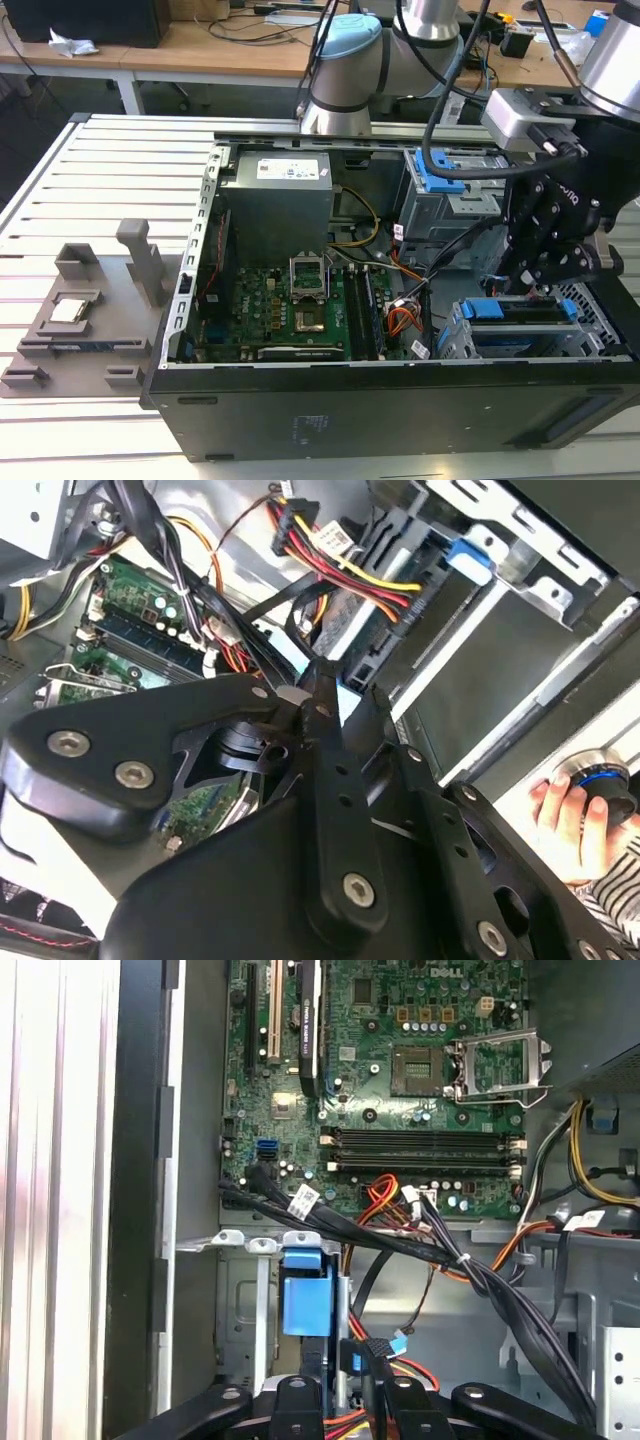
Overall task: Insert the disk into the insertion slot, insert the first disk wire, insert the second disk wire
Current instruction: 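Insert the second disk wire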
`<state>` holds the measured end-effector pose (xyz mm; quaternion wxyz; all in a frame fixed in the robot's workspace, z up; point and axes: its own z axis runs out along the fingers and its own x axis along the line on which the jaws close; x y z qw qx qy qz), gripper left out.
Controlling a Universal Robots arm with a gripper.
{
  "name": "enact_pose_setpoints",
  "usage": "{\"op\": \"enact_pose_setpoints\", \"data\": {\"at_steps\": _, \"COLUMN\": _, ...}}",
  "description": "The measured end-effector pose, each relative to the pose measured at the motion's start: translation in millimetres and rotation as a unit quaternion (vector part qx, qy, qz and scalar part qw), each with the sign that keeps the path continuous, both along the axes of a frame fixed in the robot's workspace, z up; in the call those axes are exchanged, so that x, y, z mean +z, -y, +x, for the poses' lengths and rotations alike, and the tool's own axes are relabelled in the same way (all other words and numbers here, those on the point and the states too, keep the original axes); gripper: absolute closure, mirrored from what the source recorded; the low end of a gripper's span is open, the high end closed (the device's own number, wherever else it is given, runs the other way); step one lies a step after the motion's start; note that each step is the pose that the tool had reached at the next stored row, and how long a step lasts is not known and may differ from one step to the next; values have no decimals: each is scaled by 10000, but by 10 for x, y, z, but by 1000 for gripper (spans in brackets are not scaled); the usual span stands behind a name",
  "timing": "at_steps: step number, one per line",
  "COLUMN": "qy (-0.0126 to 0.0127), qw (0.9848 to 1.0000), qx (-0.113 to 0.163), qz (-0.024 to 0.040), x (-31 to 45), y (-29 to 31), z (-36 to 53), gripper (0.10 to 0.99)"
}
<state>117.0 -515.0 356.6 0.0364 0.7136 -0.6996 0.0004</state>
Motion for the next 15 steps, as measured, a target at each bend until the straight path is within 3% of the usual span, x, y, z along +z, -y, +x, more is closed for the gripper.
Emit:
{"op": "enact_pose_setpoints", "data": {"at_steps": 3, "qy": 0, "qw": 9999, "qx": 92, "qz": -39, "x": -6, "y": -78, "z": -6, "gripper": 784}}
{"op": "enact_pose_setpoints", "data": {"at_steps": 9, "qy": 0, "qw": 9996, "qx": 245, "qz": -120, "x": -64, "y": -118, "z": -55, "gripper": 784}}
{"op": "enact_pose_setpoints", "data": {"at_steps": 12, "qy": -2, "qw": 9989, "qx": 382, "qz": -266, "x": -97, "y": -140, "z": -73, "gripper": 784}}
{"op": "enact_pose_setpoints", "data": {"at_steps": 15, "qy": -4, "qw": 9985, "qx": 425, "qz": -346, "x": -160, "y": -166, "z": -74, "gripper": 784}}
